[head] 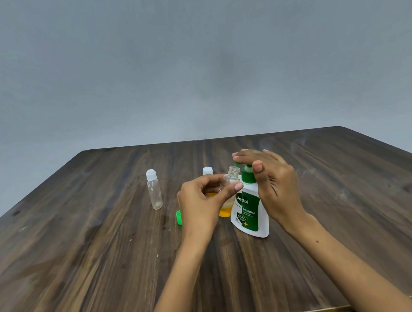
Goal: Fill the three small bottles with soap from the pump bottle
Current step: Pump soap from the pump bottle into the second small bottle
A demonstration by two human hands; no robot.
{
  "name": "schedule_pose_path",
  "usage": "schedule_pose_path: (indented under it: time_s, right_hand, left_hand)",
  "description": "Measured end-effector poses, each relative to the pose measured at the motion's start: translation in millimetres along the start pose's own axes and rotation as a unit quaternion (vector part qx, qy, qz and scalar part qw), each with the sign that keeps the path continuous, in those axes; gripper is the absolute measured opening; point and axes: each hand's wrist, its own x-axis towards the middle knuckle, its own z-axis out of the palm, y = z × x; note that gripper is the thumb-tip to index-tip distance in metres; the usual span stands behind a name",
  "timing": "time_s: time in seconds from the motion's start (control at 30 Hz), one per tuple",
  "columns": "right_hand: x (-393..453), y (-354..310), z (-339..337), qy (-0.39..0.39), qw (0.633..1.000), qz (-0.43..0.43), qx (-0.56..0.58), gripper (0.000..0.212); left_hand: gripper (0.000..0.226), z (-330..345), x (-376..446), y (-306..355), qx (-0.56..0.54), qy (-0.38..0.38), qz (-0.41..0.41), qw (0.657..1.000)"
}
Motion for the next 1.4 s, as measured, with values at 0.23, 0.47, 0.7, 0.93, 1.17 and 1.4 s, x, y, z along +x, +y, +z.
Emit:
schedule_pose_path:
  time_s: [0.23,0.47,0.7,0.93,1.17,1.4]
  right_hand:
    - [-5.5,0.5,4.4,0.011,1.0,0.005,0.005,0.066]
    - [-1.3,1.0,-0.9,-0.005,1.0,-0.003,-0.005,0.068]
    - [-3.2,3.2,0.1,-0.007,1.0,-0.01,-0.009,0.067]
    - [2.5,2.1,-3.1,-0.021,0.999,-0.02,-0.026,0.069]
    - [2.1,3.9,-1.9,-0.023,0.999,-0.015,-0.019,0.066]
    - [-2.9,1.7,0.2,-0.016,1.0,-0.002,-0.006,0.066]
  left_hand:
    - [0.033,1.1,-0.6,-2.5,0.006,0.0,-0.011,1.0]
    - [0.029,1.7,-2.6,-3.1,0.002,0.004,-0.014,1.0]
    - [0.035,0.1,-0.9,-3.1,0.002,0.007,-0.011,1.0]
    - [0.038,-0.1,0.3,-4.6,0.0,0.004,-0.011,1.0]
    - [0.025,-0.8,0.0,-4.6,-0.016,0.006,-0.011,1.0]
    - [0.03,3.1,-0.4,-6.4,-0.015,0.004,-0.014,1.0]
